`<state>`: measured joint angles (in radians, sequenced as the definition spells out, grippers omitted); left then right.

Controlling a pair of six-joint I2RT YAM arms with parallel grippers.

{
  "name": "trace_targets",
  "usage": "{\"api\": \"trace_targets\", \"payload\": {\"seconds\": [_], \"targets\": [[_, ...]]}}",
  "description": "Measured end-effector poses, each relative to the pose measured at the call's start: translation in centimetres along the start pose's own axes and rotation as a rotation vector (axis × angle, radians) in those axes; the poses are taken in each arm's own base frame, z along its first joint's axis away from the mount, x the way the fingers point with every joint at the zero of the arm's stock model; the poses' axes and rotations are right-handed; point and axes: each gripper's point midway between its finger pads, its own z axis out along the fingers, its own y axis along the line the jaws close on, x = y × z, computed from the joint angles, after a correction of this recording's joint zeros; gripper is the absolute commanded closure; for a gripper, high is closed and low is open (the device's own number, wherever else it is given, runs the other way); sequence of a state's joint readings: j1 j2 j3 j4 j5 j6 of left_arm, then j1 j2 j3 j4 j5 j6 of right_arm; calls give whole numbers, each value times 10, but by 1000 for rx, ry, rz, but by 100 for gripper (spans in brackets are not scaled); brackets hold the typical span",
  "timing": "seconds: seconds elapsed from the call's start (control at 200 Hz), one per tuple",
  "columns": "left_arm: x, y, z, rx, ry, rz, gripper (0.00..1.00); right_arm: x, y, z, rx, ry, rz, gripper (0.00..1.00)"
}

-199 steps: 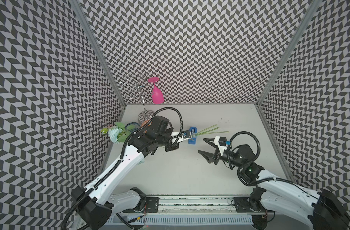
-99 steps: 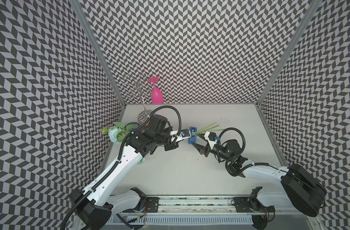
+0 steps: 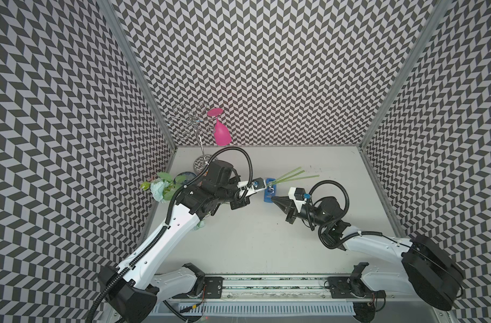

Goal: Wrap bouquets with tape
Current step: Wrap the tape around the bouquet.

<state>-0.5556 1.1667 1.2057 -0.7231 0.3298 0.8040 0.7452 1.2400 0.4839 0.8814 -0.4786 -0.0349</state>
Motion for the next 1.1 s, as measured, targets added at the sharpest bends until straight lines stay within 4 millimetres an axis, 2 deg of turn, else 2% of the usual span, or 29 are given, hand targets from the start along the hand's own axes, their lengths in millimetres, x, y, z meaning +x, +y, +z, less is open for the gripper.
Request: {"api": "trace_targets", "payload": {"seconds": [0.135, 0.225, 0.26, 0.431, 0.486, 0.566, 0.686, 0.756, 0.861, 0.941, 1.031, 1.101], "targets": [[11, -2, 5, -5, 37, -8, 100, -23, 18, 0, -63, -17, 36, 100], [12, -6, 9, 2, 46, -2, 100, -37, 16, 2, -56, -23, 79, 100], [12, -6, 10, 0, 49, 1, 100, -42, 13, 5, -42, -17, 104, 96], [12, -7, 16, -13, 49, 14, 100, -63, -24, 17, 147, 29, 249, 93], [9, -6, 16, -20, 42, 19, 100, -64, -34, 20, 196, 59, 284, 87], [9, -7, 18, -29, 42, 24, 100, -67, -47, 28, 254, 98, 321, 73], [25, -21, 24, 9, 87, 16, 100, -85, -71, 38, 347, 111, 358, 61], [29, -25, 26, 23, 101, 14, 100, -92, -85, 38, 396, 116, 379, 60], [28, -27, 26, 28, 100, 22, 100, -94, -108, 31, 474, 142, 397, 52], [28, -28, 25, 30, 96, 31, 100, -91, -130, 19, 534, 171, 402, 51], [26, -29, 22, 29, 86, 38, 100, -91, -163, -8, 611, 200, 384, 48], [24, -31, 18, 32, 75, 42, 100, -92, -175, -31, 643, 236, 328, 47]]}}
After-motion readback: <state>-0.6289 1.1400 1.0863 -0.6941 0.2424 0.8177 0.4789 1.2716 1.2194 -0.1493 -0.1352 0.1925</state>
